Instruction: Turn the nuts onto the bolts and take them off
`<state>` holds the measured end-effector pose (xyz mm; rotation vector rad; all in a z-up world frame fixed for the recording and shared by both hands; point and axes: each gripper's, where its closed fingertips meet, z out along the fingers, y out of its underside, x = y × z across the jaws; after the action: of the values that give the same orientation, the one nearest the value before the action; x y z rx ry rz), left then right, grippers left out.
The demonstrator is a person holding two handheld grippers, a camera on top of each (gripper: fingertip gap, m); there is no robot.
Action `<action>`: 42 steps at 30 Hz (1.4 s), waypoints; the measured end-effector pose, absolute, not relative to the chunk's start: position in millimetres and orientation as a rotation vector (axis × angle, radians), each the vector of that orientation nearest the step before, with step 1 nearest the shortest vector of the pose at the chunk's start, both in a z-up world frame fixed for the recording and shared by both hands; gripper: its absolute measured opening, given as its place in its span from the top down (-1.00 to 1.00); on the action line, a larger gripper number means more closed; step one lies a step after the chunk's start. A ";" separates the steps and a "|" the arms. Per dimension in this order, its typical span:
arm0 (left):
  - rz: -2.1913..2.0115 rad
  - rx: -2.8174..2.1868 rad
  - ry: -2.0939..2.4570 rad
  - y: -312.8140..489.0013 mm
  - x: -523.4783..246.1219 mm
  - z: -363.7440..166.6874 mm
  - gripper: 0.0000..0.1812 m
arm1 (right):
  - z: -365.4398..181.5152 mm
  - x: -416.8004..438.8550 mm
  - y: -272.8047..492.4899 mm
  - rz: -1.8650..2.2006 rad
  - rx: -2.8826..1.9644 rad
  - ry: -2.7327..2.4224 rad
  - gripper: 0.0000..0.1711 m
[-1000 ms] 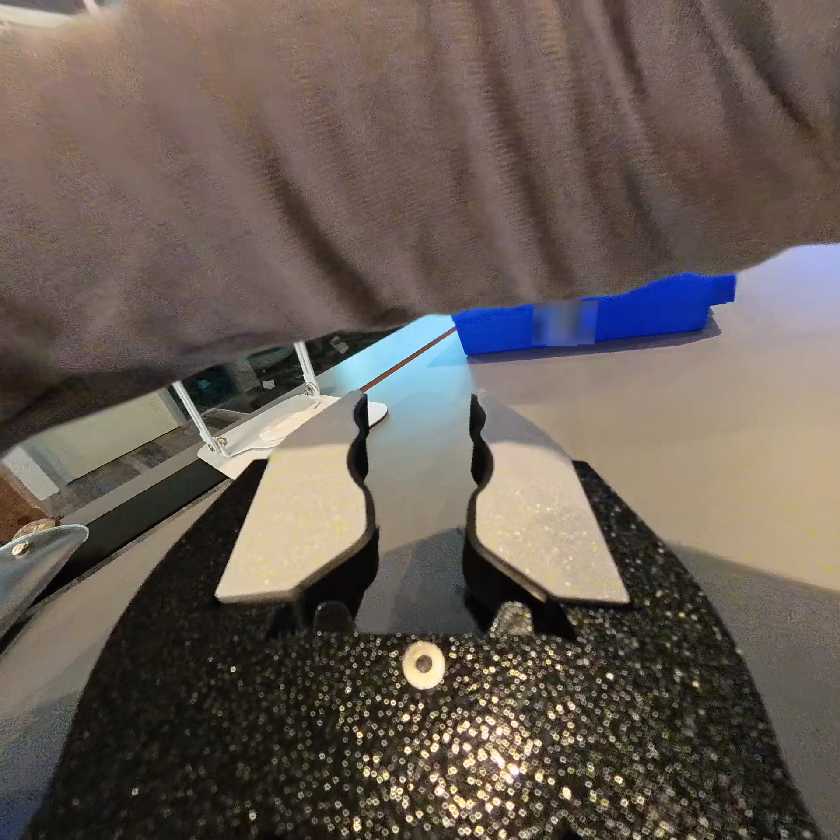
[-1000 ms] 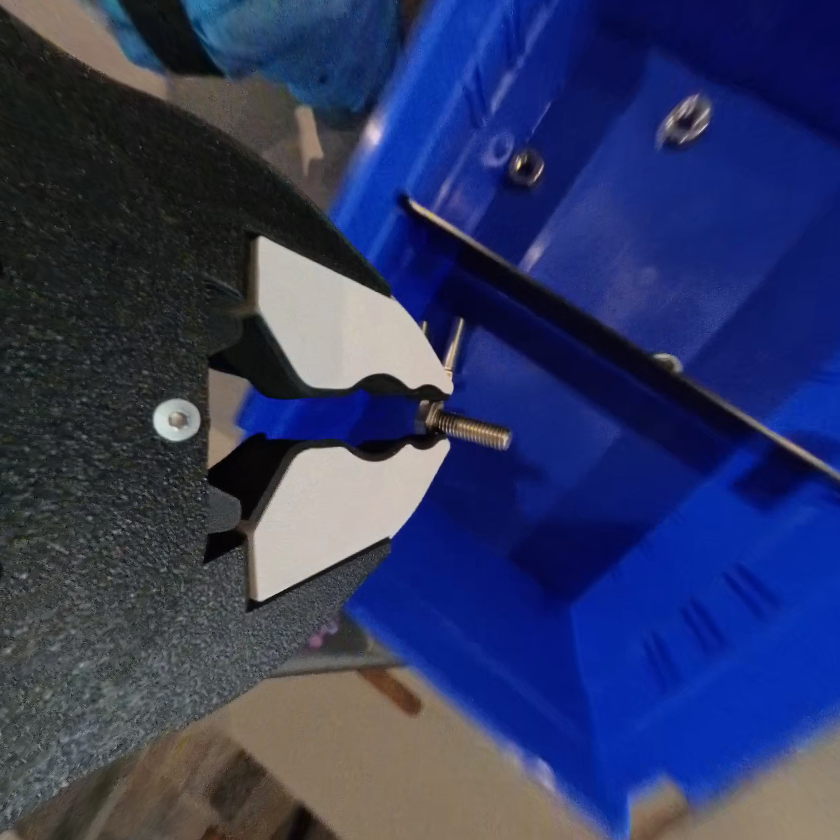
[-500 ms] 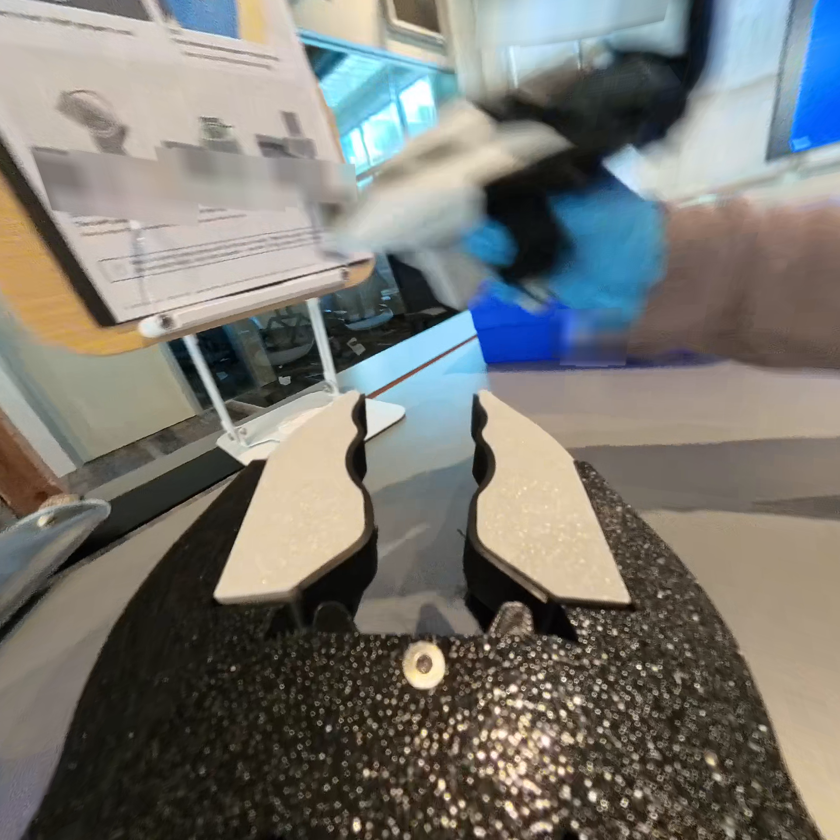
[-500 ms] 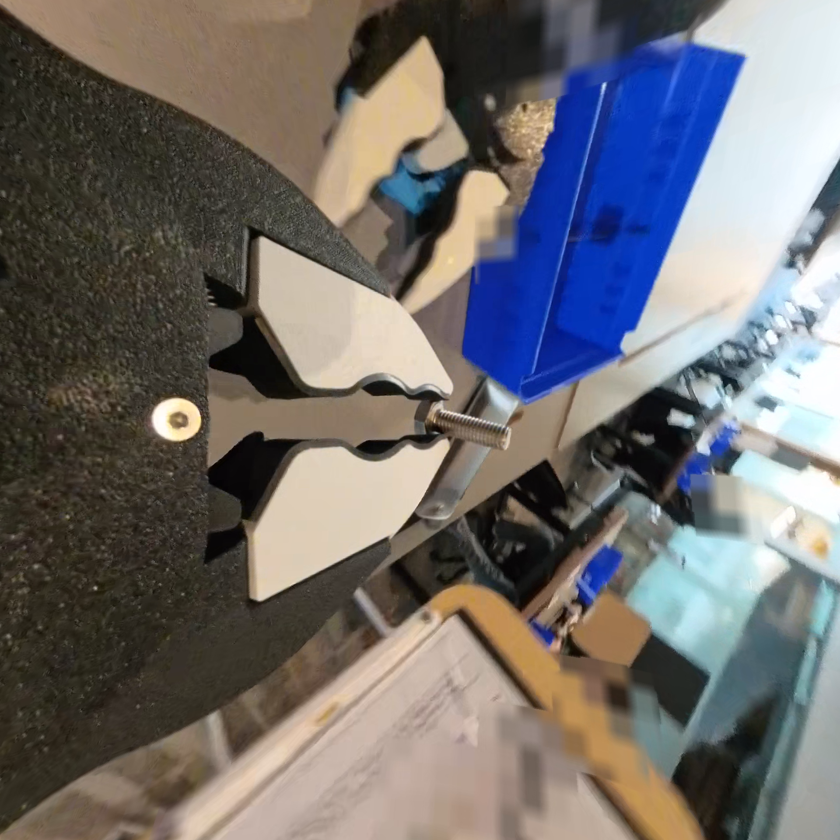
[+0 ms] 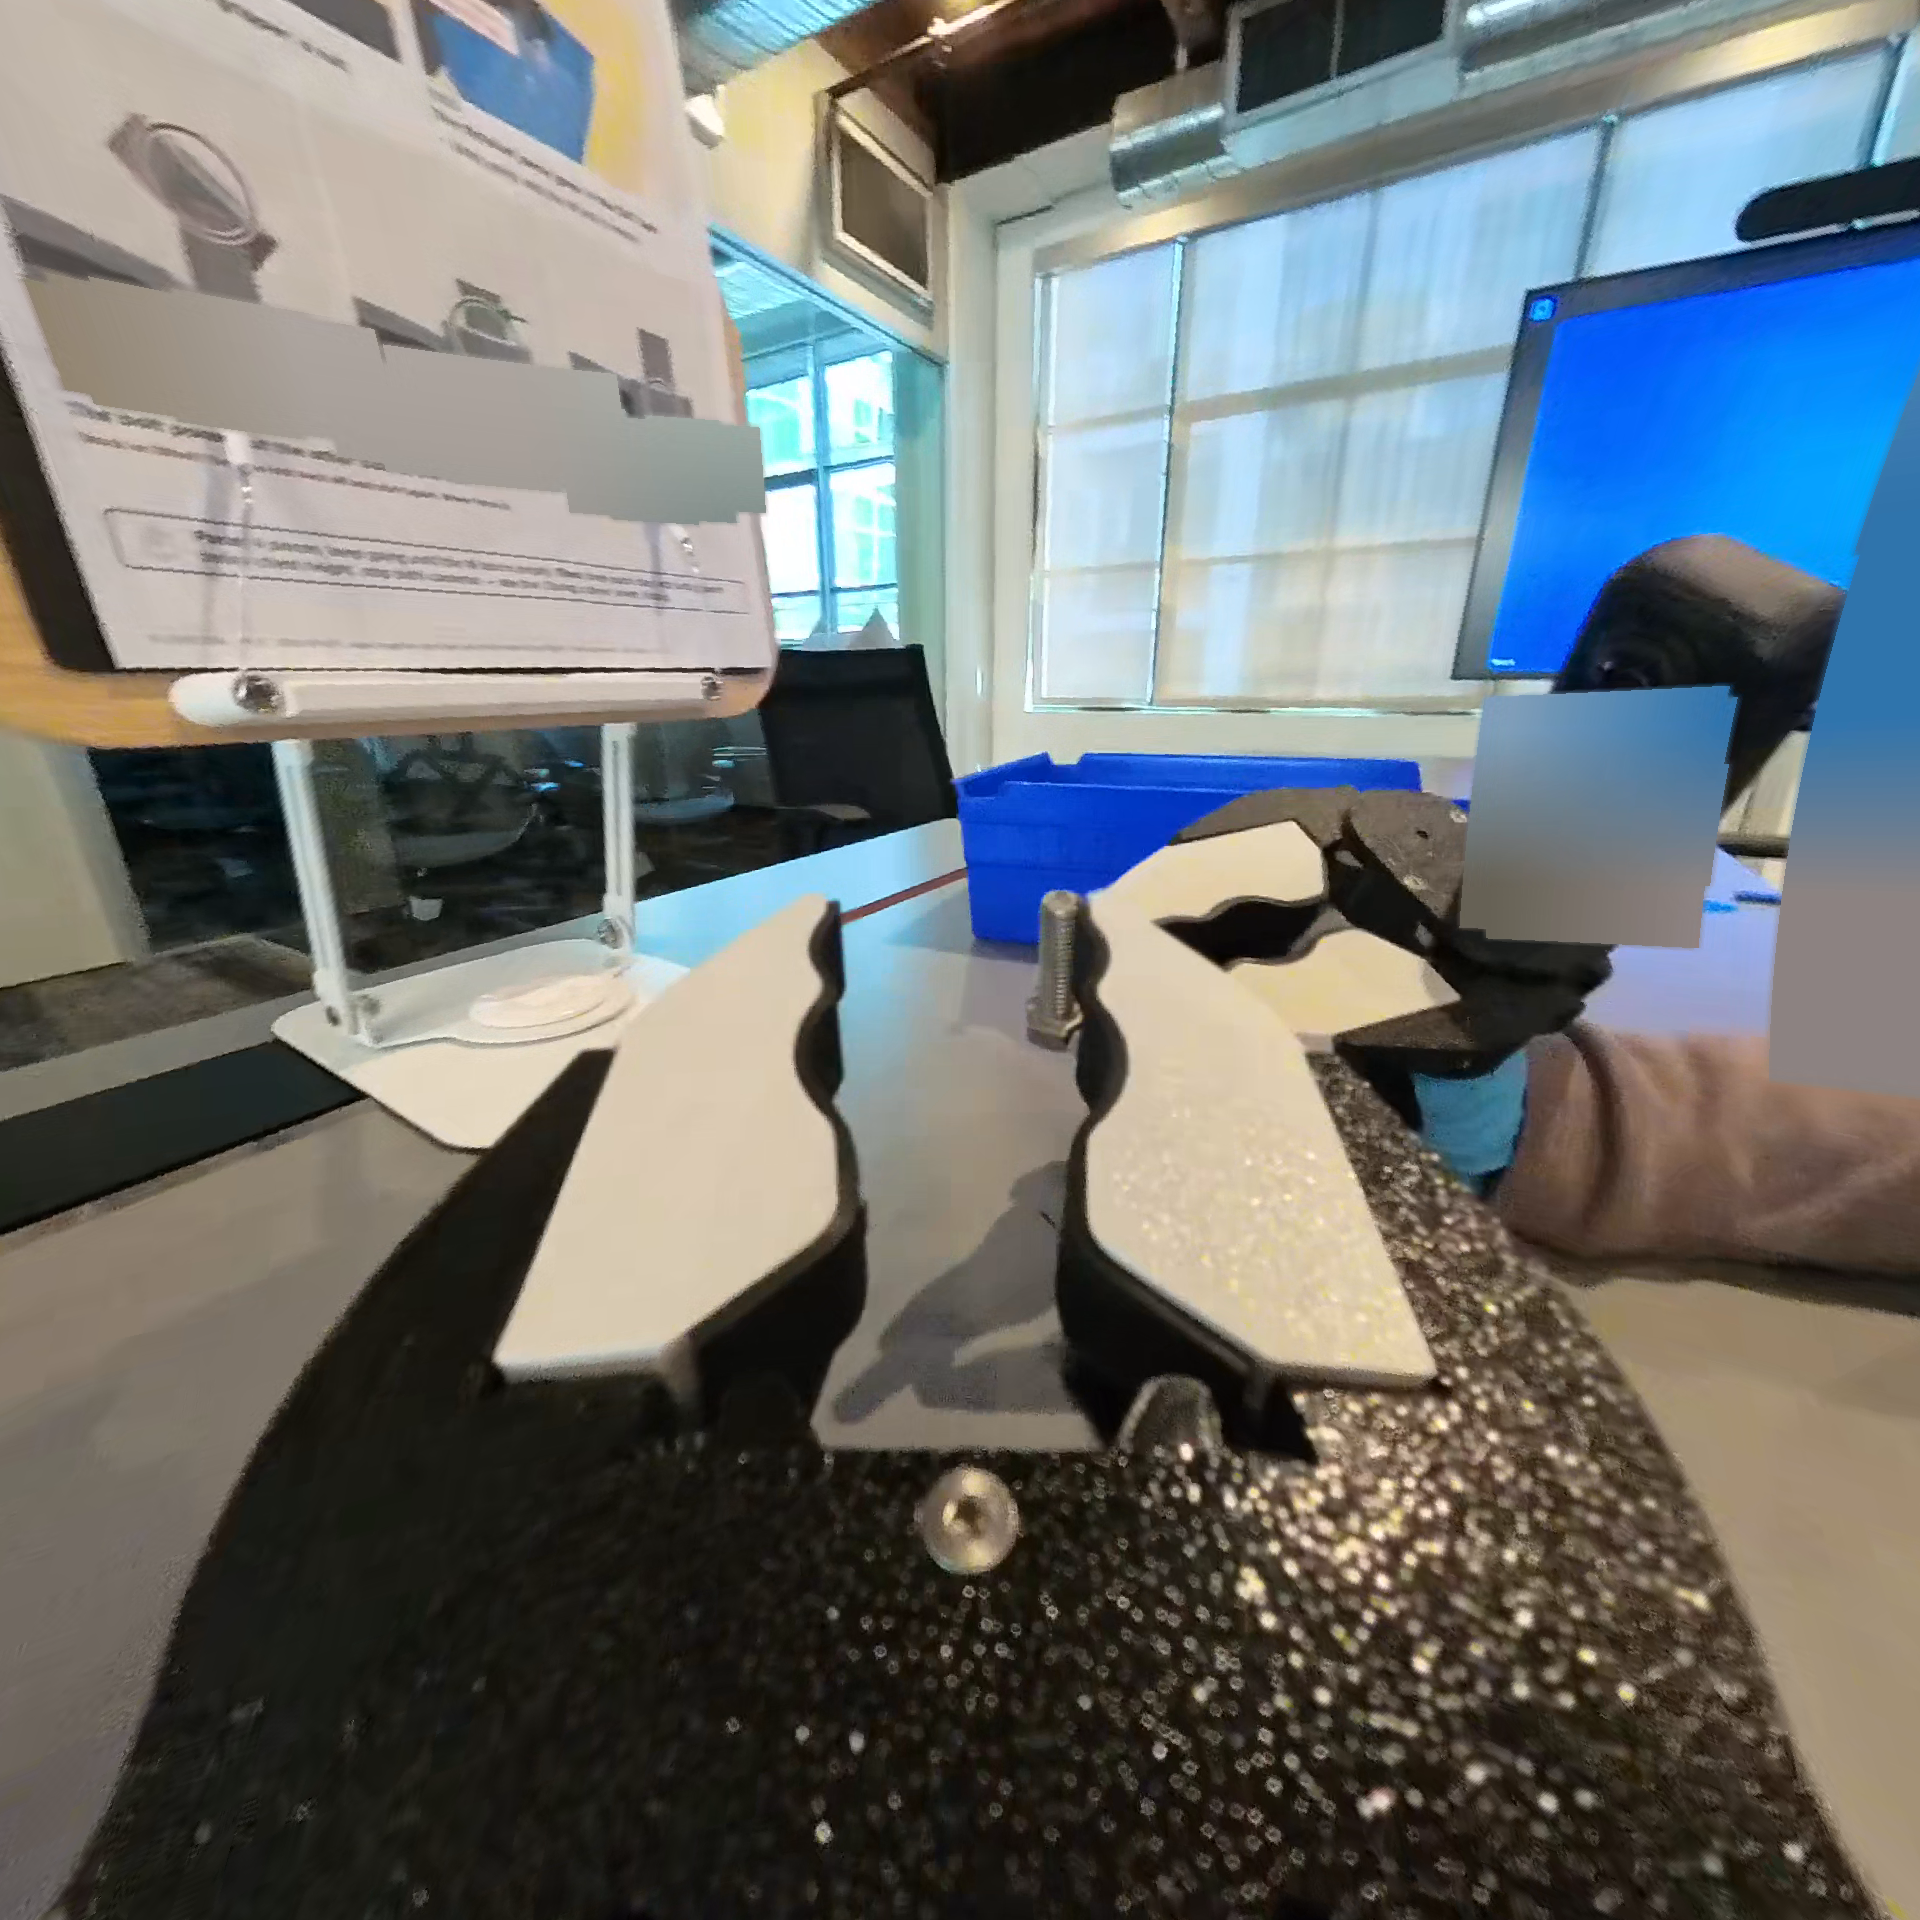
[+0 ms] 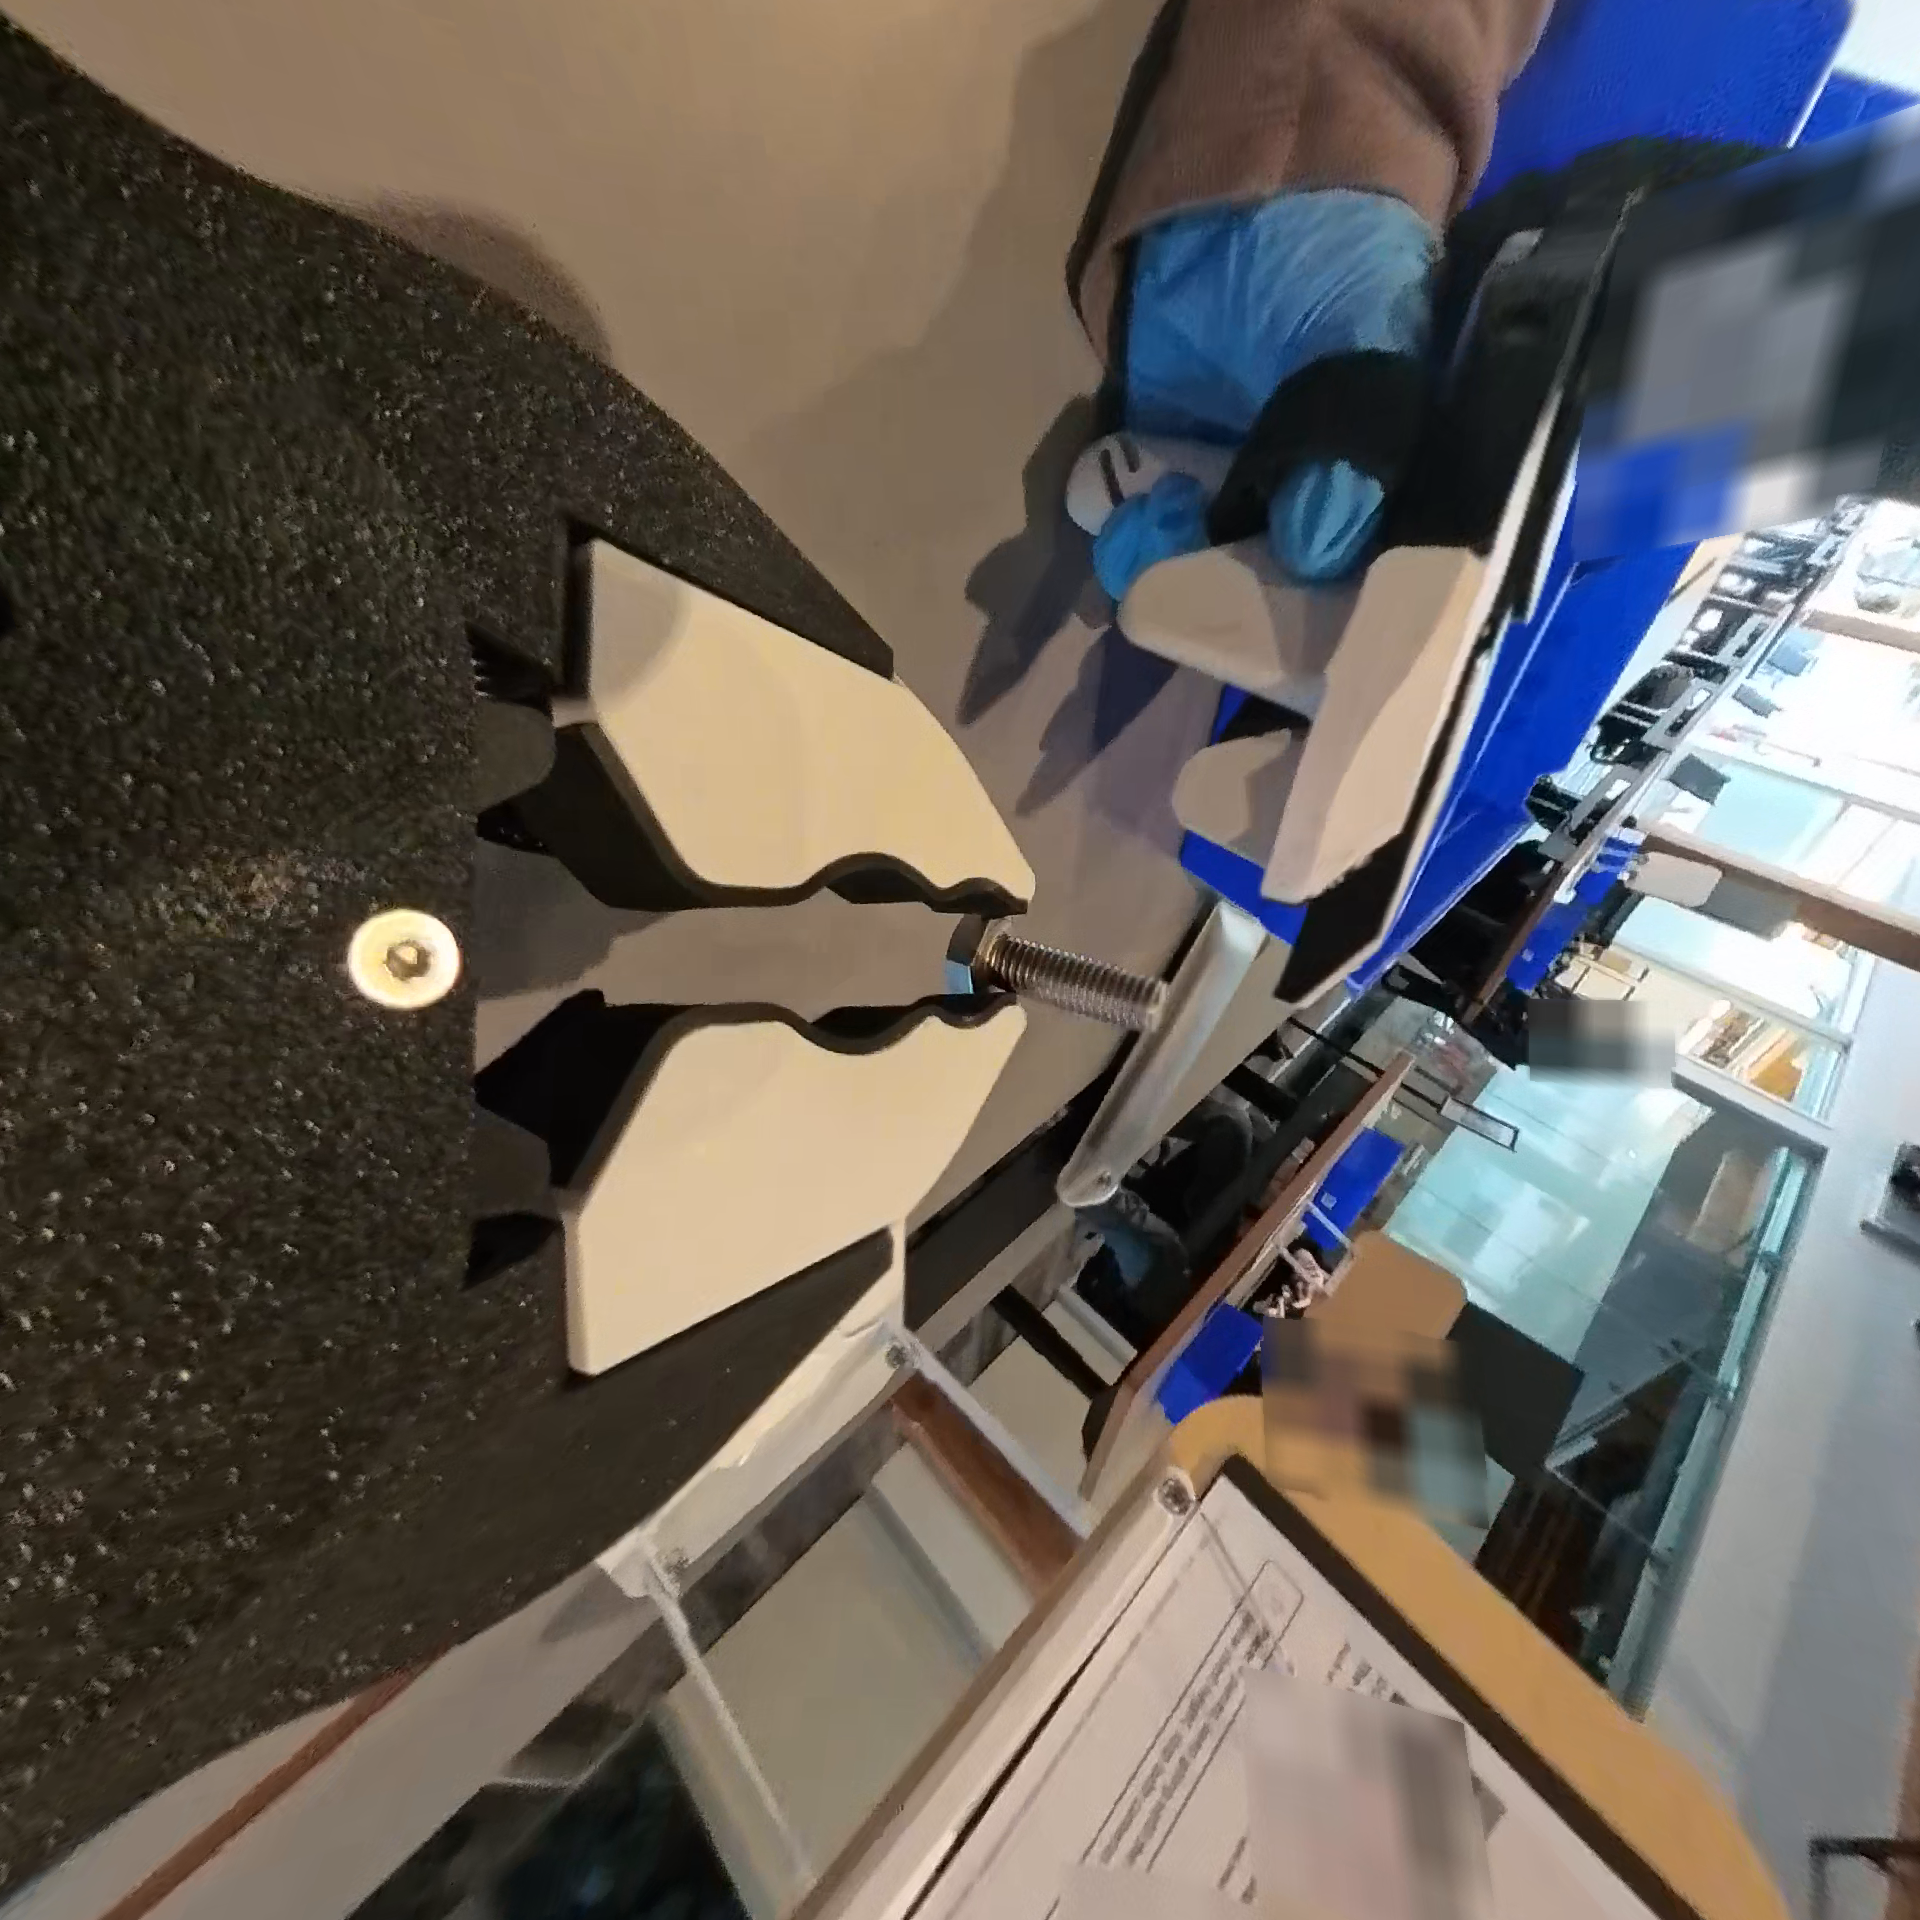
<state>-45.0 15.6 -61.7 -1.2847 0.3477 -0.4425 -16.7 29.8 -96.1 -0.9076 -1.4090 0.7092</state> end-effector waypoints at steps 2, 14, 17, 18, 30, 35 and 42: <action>-0.438 -1.289 0.380 14.6 -40.5 -63.1 0.61 | -93.2 -16.6 25.6 0.687 -0.858 -1.407 0.84; -0.407 -1.287 0.549 7.2 -17.2 -69.9 0.75 | -86.9 -16.2 10.7 0.656 -0.727 -1.415 0.84; -0.422 -1.280 0.551 6.2 -16.8 -69.2 0.77 | -91.0 -19.5 5.2 0.623 -0.701 -1.449 0.84; -0.424 -1.279 0.549 6.1 -17.1 -69.1 0.77 | -91.0 -19.9 4.9 0.609 -0.696 -1.448 0.84; -0.439 -1.276 0.582 4.3 -12.7 -70.2 0.86 | -87.5 -18.5 4.1 0.609 -0.690 -1.427 0.84; -0.439 -1.280 0.600 3.8 -10.2 -71.4 0.90 | -88.6 -18.8 4.4 0.613 -0.703 -1.430 0.84; -0.299 -1.335 0.564 13.1 -18.8 -76.6 0.90 | -89.6 -20.9 20.6 0.655 -0.796 -1.381 0.69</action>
<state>-18.8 13.1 -76.6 -1.3347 0.5642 -0.2985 -20.9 20.6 -89.6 -0.7964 -1.3811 0.6553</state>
